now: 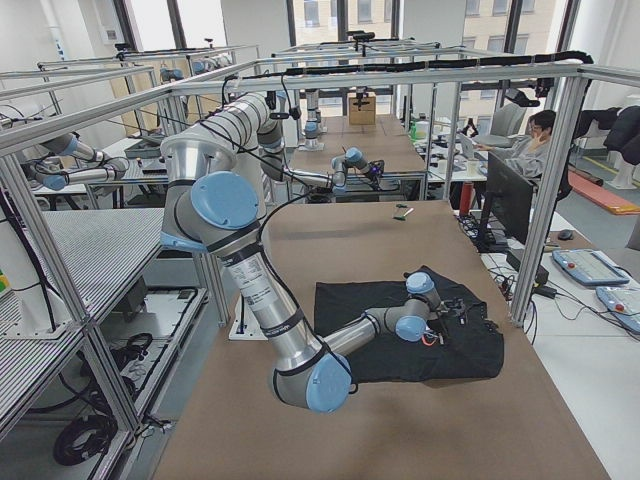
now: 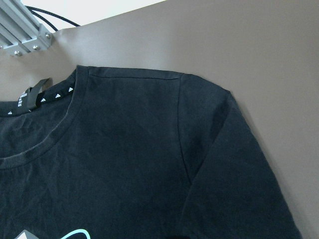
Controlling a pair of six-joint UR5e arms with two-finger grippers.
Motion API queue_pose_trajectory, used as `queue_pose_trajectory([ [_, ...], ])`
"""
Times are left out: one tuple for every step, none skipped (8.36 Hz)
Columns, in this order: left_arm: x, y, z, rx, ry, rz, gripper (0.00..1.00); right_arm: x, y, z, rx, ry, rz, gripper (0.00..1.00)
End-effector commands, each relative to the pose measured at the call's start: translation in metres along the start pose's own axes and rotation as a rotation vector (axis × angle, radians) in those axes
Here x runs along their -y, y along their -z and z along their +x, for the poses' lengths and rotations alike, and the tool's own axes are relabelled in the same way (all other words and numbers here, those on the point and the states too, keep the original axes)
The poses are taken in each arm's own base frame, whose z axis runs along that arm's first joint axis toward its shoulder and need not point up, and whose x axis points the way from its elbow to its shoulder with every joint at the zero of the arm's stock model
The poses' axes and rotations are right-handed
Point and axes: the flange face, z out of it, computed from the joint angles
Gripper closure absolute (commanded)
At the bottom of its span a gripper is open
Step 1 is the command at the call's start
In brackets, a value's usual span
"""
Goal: Fold clothes
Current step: 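Move the right gripper toward the shirt's shoulder nearest it, then lower the right gripper and pinch the shoulder seam near the collar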
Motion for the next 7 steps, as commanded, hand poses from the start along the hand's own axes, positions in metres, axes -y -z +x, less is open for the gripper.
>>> queue_pose_trajectory([
  [0.000, 0.000, 0.001, -0.004, 0.006, -0.001, 0.00, -0.001, -0.013, -0.026, -0.007, 0.004, 0.006, 1.00],
  [0.000, -0.001, 0.001, -0.005, 0.006, -0.001, 0.00, -0.001, -0.015, -0.030, -0.011, 0.005, 0.014, 1.00],
  [0.000, -0.001, 0.001, -0.005, 0.006, -0.001, 0.00, -0.004, -0.020, -0.038, -0.012, 0.009, 0.008, 1.00],
  [0.000, -0.001, 0.001, -0.005, 0.009, -0.001, 0.00, -0.006, -0.022, -0.040, -0.018, 0.013, 0.028, 1.00],
  [0.000, -0.001, 0.001, -0.005, 0.010, -0.001, 0.00, -0.010, -0.025, -0.044, -0.019, 0.016, 0.023, 1.00],
  [0.000, -0.001, 0.001, -0.005, 0.008, -0.001, 0.00, -0.009, -0.026, -0.045, -0.021, 0.016, 0.024, 1.00],
  [0.000, -0.001, 0.001, -0.006, 0.009, -0.002, 0.00, -0.010, -0.028, -0.044, -0.024, 0.016, 0.025, 1.00],
])
